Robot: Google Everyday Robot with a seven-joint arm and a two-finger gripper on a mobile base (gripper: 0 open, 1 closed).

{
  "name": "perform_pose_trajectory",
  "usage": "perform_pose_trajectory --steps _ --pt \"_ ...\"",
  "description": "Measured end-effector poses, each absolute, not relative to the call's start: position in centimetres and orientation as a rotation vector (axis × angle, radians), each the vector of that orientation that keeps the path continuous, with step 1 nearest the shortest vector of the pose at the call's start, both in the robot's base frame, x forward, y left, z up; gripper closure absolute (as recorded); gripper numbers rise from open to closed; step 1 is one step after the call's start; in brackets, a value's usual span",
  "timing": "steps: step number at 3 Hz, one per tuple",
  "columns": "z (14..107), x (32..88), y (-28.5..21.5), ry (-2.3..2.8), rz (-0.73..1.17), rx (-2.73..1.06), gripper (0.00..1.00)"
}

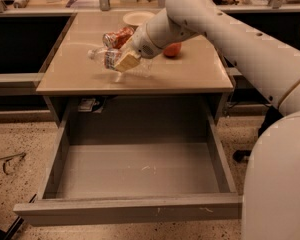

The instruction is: Pick water bottle from top drawer and place on counter

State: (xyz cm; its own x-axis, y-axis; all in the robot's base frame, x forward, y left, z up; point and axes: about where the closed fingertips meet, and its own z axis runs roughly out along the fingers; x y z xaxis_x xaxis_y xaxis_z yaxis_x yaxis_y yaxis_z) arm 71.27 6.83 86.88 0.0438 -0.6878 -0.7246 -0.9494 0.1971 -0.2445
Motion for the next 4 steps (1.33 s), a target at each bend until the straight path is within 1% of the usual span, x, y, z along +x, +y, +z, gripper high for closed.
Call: perform_pose_trajectory --steps 1,2,4 --pt "86.05 70.92 6.89 1.697 0.467 -1.553 1.00" --pt "86.04 70.91 6.90 1.697 0.467 -1.553 0.81" --pt "86.04 70.91 6.90 1.697 0.467 -1.553 0.35"
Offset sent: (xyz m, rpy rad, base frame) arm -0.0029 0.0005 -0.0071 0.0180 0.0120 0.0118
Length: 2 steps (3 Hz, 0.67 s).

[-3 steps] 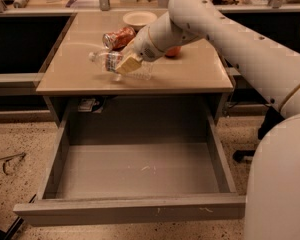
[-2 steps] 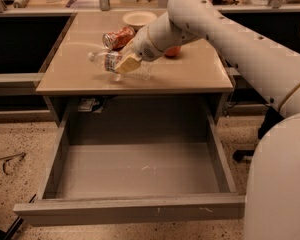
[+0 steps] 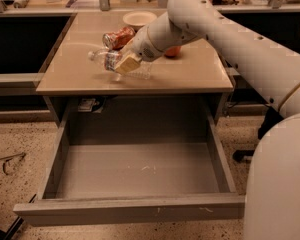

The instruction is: Pick water bottle from top drawer and place on counter

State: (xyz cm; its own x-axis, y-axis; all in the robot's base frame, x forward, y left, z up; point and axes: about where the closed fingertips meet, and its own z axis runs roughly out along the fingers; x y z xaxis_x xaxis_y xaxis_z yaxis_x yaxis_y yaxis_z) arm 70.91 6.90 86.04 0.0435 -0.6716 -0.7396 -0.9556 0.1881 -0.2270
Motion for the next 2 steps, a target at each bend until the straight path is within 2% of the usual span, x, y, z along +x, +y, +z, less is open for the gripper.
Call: perform_pose_trajectory --steps 1,2 --pt "86.04 70.91 6.91 1.697 0.467 -1.553 0.12" --pt "86.03 70.91 6.91 1.697 0.467 -1.553 0.00"
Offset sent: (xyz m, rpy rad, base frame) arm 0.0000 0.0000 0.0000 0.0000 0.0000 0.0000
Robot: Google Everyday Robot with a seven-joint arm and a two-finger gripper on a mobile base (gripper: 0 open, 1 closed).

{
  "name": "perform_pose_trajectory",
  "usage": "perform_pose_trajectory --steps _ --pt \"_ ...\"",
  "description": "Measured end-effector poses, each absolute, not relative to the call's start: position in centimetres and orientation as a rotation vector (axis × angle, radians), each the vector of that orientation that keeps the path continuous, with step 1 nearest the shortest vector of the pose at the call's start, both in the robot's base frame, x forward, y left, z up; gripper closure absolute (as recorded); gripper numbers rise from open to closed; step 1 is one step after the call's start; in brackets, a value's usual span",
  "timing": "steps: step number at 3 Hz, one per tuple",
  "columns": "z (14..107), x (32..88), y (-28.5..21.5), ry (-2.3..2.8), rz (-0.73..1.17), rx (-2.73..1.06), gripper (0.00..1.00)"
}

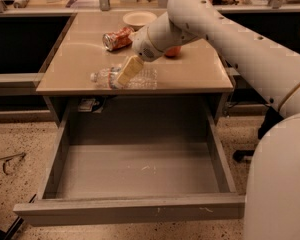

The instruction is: Pick water bottle from top drawer and place on counter

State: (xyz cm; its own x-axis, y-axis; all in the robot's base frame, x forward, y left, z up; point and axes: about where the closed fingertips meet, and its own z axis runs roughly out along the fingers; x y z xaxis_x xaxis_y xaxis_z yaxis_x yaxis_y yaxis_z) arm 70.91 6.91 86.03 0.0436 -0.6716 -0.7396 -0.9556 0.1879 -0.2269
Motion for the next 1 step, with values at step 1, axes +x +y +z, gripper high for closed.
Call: perform_pose_trajectory --steps 1 --pt "86.03 70.91 6.92 1.697 0.468 -1.553 0.00"
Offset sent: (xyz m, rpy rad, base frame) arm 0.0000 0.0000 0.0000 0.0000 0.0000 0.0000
